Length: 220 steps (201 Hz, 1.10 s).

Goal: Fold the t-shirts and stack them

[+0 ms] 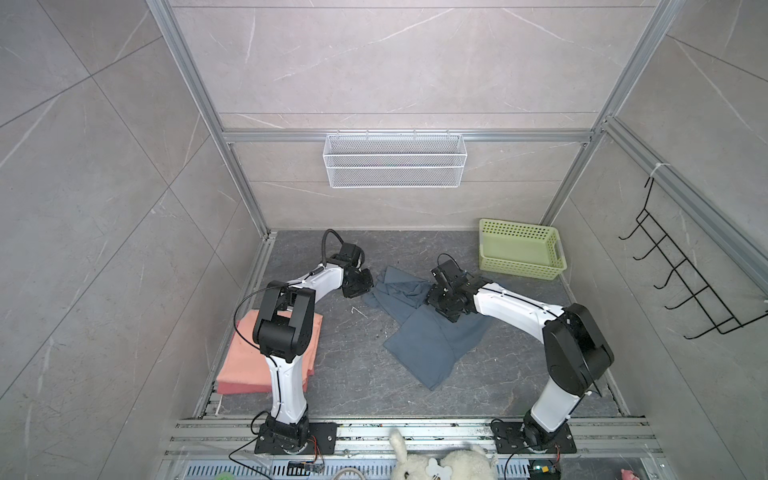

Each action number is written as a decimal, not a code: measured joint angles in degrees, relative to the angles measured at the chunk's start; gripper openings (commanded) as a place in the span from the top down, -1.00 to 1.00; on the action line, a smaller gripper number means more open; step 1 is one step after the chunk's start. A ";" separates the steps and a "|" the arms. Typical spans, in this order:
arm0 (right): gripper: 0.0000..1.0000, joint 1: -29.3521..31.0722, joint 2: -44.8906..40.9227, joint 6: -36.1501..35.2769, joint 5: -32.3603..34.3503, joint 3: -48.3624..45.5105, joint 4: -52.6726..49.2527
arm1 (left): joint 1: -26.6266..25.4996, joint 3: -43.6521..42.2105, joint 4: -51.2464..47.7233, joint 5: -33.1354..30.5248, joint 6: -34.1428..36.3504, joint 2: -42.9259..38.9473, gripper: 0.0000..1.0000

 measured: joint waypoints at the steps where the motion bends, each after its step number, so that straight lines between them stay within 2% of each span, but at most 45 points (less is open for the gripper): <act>1: -0.38 0.00 0.11 0.00 0.02 0.13 -0.02 | 0.00 0.00 0.02 0.02 -0.02 0.02 1.00; 27: -0.29 0.70 4.28 -0.57 -0.15 5.33 -1.33 | 0.07 0.00 0.39 0.26 -0.04 -0.04 1.00; 51: -0.29 2.89 6.21 -1.79 -0.55 9.62 -3.67 | 0.11 0.00 0.61 0.26 -0.07 -0.04 1.00; 102: -0.45 12.55 6.29 -6.97 -2.29 12.76 -9.79 | 0.74 0.11 0.39 1.53 -0.22 -0.04 1.00; 136: -0.48 19.78 7.15 -9.31 -1.88 13.38 -10.93 | 1.42 1.81 -0.94 3.23 0.20 -0.04 1.00; 174: -0.47 25.68 12.66 -10.43 1.46 14.86 -11.76 | 2.32 2.36 -1.44 5.40 0.55 0.00 1.00; 220: -0.41 28.09 17.81 -11.32 7.69 17.25 -14.80 | 3.10 3.10 -2.34 7.26 0.68 0.11 1.00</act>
